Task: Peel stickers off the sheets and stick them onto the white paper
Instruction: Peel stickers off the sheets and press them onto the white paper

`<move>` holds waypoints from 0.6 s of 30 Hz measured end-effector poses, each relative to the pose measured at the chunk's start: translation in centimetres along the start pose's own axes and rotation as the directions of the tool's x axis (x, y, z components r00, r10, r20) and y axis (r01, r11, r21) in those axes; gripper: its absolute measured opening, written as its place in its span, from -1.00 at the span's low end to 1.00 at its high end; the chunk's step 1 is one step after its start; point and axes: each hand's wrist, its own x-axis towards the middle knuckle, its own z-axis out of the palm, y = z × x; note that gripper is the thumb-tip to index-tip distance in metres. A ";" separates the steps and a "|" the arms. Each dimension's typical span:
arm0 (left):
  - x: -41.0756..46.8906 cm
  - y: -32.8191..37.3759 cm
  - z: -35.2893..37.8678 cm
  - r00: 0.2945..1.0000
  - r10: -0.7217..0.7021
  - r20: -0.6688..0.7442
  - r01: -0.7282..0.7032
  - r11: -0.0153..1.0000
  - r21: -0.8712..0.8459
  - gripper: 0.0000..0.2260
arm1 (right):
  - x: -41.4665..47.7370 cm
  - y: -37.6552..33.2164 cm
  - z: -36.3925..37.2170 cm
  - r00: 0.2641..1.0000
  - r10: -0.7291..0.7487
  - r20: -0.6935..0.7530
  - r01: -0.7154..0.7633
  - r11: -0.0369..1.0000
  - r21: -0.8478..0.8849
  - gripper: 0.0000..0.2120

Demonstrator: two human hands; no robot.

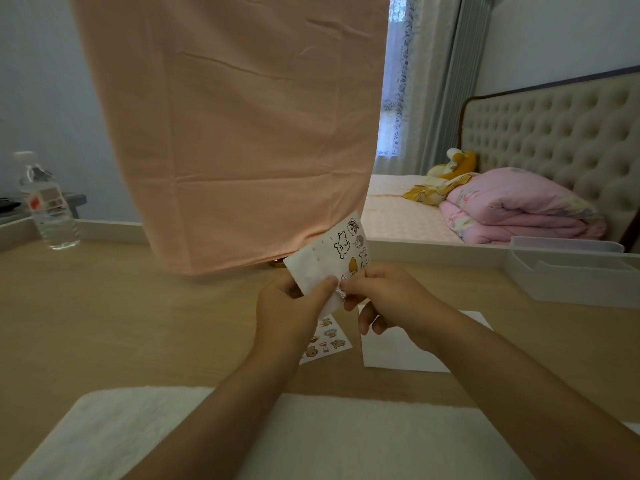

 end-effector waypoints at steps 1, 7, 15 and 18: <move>0.1 0.0 -0.1 1.000 0.008 -0.012 -0.008 1.000 -0.005 -0.88 | 0.0 0.0 0.1 1.000 0.005 0.004 -0.005 1.000 -0.006 -0.79; 0.3 -0.6 -0.3 0.958 0.285 -0.012 -0.275 0.933 0.230 -0.50 | 0.1 0.0 -0.4 0.998 0.034 0.044 -0.034 0.999 -0.007 -0.86; 3.4 -0.5 -3.4 0.538 0.691 0.482 -0.661 -0.009 0.751 -0.41 | 0.5 1.1 -0.3 0.981 -0.185 -0.050 0.165 0.947 -0.275 -0.78; 3.7 -0.9 -3.8 0.569 0.609 0.552 -0.674 -0.038 0.737 -0.40 | 0.7 1.7 -0.2 0.957 -0.283 -0.064 0.235 0.884 -0.404 -0.83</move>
